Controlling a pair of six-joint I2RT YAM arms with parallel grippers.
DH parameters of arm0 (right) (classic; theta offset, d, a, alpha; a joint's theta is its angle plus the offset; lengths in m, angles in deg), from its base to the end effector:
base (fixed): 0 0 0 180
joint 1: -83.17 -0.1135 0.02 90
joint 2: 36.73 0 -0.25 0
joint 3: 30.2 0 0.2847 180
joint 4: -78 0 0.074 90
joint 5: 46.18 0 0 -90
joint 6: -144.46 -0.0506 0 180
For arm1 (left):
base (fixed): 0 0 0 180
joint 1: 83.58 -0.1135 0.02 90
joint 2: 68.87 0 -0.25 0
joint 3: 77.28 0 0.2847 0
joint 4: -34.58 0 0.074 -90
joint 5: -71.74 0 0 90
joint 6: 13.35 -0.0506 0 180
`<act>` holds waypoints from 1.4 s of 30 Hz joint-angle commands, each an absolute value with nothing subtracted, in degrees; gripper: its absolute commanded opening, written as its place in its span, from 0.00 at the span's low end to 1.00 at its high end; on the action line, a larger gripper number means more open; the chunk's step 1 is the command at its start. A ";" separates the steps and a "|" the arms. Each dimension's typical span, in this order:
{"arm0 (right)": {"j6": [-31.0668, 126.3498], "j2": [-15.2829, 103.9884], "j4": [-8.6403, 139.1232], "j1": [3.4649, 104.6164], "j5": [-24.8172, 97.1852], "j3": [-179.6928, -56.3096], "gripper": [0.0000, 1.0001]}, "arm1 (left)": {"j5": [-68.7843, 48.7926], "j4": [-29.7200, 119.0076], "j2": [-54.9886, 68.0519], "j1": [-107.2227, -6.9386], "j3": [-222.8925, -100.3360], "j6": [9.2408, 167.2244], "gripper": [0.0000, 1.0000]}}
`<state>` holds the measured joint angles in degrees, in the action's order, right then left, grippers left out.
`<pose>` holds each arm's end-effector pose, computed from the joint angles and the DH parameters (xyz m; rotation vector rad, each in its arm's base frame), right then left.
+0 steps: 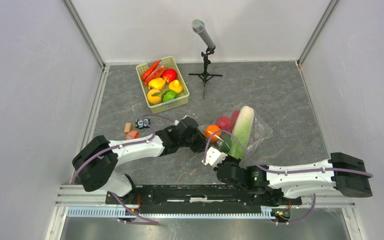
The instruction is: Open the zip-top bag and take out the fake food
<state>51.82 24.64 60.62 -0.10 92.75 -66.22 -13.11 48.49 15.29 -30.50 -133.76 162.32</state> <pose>0.0656 0.2302 0.1383 -0.9876 1.7777 -0.0694 0.2004 -0.2743 0.1474 -0.7011 2.5916 -1.1718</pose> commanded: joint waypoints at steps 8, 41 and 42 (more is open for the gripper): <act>49.32 19.72 61.60 -0.26 92.92 -64.49 0.00 | -12.12 48.11 14.21 -28.81 -135.32 165.20 0.34; 43.25 7.15 53.88 -0.25 91.94 -61.88 0.00 | -15.18 56.77 11.55 -44.86 -135.56 154.18 0.02; 43.29 7.10 53.88 -0.24 91.75 -62.00 0.00 | -15.31 57.23 11.59 -45.90 -135.81 153.22 0.02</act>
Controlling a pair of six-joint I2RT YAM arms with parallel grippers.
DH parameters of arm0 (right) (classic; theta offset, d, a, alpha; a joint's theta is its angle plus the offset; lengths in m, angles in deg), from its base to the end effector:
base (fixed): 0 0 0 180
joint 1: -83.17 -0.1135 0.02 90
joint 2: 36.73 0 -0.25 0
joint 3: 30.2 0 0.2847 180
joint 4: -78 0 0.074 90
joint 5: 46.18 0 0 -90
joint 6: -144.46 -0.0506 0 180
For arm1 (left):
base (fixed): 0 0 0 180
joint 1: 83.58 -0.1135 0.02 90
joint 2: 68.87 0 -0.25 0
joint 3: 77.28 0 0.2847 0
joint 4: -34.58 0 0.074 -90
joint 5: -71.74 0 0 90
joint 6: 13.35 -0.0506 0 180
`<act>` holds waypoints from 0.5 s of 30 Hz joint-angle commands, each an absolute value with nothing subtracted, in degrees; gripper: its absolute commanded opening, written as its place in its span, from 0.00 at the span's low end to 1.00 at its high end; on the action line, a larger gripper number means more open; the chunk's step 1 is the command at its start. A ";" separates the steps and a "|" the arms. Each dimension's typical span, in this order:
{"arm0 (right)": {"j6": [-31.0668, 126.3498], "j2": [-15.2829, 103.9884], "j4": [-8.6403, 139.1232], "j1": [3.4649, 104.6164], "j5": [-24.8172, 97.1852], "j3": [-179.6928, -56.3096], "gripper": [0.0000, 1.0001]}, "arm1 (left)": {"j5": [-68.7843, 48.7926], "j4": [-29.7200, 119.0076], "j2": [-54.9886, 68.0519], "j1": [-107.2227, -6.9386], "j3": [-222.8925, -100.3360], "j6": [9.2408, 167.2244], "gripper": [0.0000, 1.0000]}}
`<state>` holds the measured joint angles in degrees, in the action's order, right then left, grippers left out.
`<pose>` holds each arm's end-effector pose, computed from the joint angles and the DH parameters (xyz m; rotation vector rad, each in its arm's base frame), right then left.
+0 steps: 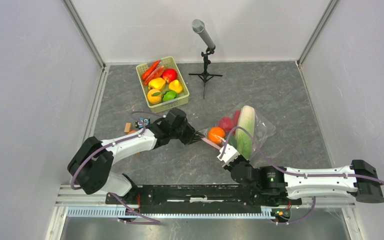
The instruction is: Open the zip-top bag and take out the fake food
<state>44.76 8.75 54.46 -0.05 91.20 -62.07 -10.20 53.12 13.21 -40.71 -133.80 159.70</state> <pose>0.0615 0.2019 0.1594 -0.8256 1.8149 0.1130 0.2381 -0.2307 0.1519 -0.8472 2.5495 -1.0988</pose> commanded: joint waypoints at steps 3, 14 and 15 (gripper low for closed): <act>43.06 7.12 53.58 -0.24 90.97 -62.38 0.00 | -16.01 58.63 11.89 -47.97 -136.96 150.42 0.02; 44.10 12.84 47.00 -0.25 84.49 -77.87 0.68 | -11.22 54.77 10.18 -47.57 -134.80 146.26 0.07; 44.09 13.84 46.01 -0.24 85.56 -79.49 0.70 | -11.28 54.66 9.53 -47.46 -134.37 146.27 0.09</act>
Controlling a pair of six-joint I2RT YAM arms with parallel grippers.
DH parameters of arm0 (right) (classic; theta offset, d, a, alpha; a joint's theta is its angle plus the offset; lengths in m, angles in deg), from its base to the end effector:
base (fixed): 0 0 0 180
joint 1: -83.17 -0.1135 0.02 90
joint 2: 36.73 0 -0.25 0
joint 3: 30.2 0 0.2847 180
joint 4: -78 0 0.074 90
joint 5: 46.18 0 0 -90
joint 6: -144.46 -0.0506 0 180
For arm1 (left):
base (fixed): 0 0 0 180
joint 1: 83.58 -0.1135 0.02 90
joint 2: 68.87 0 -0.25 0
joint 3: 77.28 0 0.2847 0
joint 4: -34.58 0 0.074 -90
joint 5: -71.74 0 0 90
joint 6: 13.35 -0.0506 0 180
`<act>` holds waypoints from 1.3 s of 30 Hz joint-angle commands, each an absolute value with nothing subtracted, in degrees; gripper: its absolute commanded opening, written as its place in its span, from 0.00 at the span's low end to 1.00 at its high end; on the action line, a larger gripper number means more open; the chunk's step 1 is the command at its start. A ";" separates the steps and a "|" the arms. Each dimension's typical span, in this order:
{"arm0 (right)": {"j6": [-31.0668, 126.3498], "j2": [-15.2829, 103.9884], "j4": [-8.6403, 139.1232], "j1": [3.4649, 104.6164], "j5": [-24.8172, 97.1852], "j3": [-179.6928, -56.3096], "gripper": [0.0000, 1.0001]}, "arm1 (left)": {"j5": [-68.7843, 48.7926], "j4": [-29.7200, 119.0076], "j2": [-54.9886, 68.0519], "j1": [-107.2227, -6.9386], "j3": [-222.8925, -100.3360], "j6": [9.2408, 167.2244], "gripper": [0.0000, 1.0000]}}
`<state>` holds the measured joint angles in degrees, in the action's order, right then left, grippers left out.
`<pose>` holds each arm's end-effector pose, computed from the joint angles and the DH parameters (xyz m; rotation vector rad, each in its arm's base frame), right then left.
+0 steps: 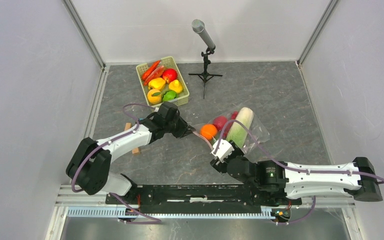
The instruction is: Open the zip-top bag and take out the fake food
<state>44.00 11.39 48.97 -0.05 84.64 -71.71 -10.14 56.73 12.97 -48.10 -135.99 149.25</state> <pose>0.0597 0.2217 0.2014 -0.8785 1.8365 0.2400 0.2675 -0.1995 0.1610 -0.7618 2.5093 -0.9820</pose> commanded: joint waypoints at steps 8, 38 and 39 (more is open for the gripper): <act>43.06 23.23 45.56 0.76 88.40 -84.41 0.78 | -11.90 55.95 6.68 -47.28 -132.15 143.55 0.52; 47.11 47.21 47.08 4.37 85.10 -93.95 0.73 | -17.11 65.96 -27.71 -47.08 -110.16 140.76 0.84; 47.08 48.06 46.88 4.25 85.69 -94.04 0.73 | -17.56 66.94 -28.60 -47.10 -109.98 140.80 0.84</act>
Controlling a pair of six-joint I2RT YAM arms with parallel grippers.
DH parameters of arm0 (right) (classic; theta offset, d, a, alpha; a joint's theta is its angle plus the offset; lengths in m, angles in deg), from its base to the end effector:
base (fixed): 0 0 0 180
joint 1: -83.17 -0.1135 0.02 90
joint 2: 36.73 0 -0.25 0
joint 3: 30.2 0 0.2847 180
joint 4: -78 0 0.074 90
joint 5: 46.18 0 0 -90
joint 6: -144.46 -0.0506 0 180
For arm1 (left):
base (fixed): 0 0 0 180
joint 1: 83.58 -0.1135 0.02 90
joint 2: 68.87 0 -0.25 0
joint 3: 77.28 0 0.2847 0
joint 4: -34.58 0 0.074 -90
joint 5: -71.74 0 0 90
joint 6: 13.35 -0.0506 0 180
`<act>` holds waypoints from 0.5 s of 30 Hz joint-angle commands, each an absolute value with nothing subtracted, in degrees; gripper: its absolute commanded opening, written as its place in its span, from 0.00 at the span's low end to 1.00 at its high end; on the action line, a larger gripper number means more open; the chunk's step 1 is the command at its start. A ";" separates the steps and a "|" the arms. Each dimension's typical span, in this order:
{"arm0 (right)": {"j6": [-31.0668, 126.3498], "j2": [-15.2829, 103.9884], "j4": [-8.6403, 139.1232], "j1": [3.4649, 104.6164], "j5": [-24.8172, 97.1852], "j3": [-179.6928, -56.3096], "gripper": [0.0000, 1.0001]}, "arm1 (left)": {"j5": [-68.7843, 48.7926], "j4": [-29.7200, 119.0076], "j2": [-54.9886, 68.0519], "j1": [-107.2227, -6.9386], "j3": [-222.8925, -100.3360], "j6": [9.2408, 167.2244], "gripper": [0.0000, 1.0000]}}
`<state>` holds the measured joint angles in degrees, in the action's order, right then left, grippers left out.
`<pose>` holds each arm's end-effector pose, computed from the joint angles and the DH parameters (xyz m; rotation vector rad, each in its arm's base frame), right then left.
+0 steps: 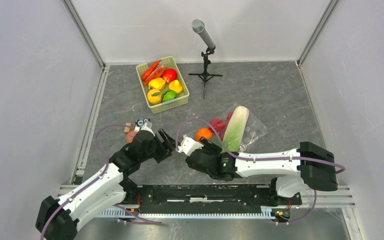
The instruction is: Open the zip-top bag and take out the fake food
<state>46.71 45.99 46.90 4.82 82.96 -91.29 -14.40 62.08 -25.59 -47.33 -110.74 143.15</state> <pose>0.0962 0.3085 0.1664 -1.0661 1.9664 -0.0657 0.1734 -0.1314 0.1609 -0.5960 2.3608 -0.9929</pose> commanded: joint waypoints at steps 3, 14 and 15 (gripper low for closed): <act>46.49 50.18 46.27 4.22 87.50 -94.55 0.73 | -18.08 68.98 -31.37 -47.08 -109.33 141.67 0.84; 42.49 53.26 42.75 4.22 96.75 -95.14 0.42 | -18.07 69.92 -31.92 -47.10 -109.66 141.88 0.85; 41.52 53.19 41.86 4.20 97.65 -95.31 0.35 | -17.89 69.65 -31.56 -47.11 -109.74 141.74 0.85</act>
